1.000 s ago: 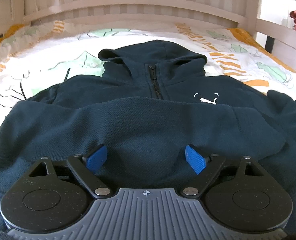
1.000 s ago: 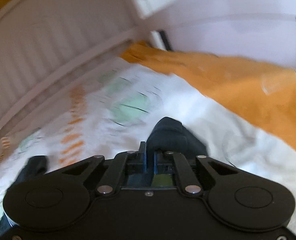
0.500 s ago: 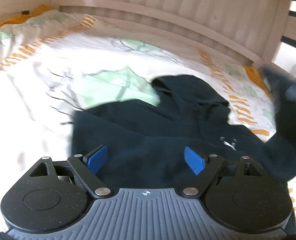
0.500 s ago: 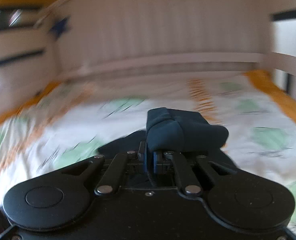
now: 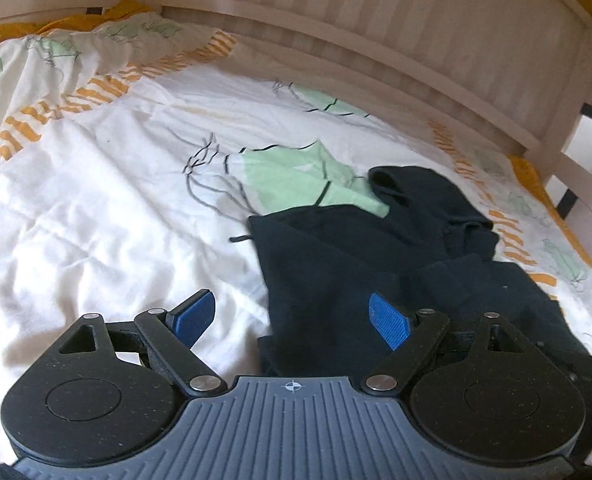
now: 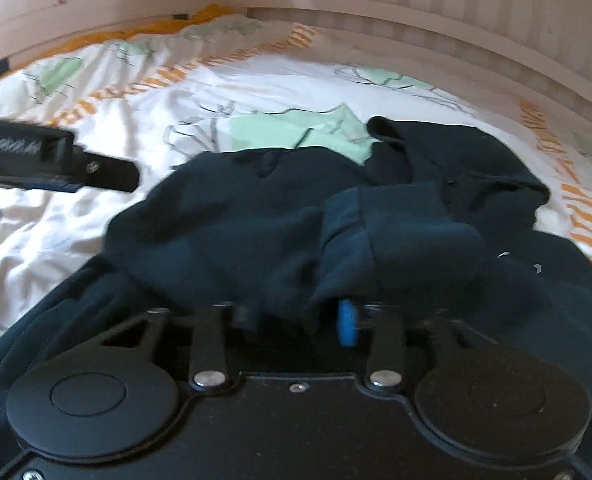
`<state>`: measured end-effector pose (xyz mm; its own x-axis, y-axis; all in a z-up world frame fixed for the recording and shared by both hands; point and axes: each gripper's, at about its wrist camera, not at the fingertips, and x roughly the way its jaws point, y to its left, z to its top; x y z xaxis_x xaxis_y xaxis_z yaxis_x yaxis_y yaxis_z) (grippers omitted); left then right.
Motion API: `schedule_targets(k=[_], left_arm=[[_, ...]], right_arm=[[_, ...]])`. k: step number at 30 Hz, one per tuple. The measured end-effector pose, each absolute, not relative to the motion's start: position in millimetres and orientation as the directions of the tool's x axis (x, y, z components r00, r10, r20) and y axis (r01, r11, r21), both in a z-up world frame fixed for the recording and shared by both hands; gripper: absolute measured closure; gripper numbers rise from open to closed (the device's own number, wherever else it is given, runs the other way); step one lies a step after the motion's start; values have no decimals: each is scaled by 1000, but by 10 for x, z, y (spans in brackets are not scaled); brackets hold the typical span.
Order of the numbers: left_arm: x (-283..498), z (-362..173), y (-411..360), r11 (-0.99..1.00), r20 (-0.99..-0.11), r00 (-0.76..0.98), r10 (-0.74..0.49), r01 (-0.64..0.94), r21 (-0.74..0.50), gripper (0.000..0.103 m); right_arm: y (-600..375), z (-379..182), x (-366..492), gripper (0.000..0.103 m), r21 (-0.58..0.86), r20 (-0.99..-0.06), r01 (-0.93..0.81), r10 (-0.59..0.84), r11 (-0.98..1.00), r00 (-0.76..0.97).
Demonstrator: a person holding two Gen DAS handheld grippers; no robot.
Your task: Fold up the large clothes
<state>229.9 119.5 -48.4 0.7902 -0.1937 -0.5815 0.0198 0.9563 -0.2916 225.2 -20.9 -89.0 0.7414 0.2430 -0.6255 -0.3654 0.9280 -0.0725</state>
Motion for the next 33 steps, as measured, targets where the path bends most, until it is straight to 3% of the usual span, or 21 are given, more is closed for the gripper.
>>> schedule_targets(k=[5, 8, 16, 28, 30, 33], left_arm=[[2320, -370, 995, 948, -549, 797, -251, 87, -308, 18], [2325, -340, 742, 948, -547, 788, -282, 141, -287, 18], [2252, -395, -131, 947, -541, 789, -290, 318, -44, 18], [2411, -609, -468, 960, -555, 811, -186, 269, 72, 18], [2426, -638, -430, 965, -564, 808, -170, 253, 72, 18], [2433, -683, -368, 968, -576, 802, -155, 240, 73, 18]], right_arm=[[-481, -776, 1998, 34, -54, -567, -387, 290, 921, 771], [-685, -727, 1868, 34, -50, -551, -376, 288, 925, 783], [-1341, -803, 1661, 32, -41, -546, -229, 171, 973, 821], [-2035, -644, 1740, 30, 78, -424, -21, 52, 997, 904], [-2105, -677, 1820, 18, 79, -451, 3, 33, 997, 892], [-2148, -935, 2007, 17, 108, -616, -23, 86, 994, 783]])
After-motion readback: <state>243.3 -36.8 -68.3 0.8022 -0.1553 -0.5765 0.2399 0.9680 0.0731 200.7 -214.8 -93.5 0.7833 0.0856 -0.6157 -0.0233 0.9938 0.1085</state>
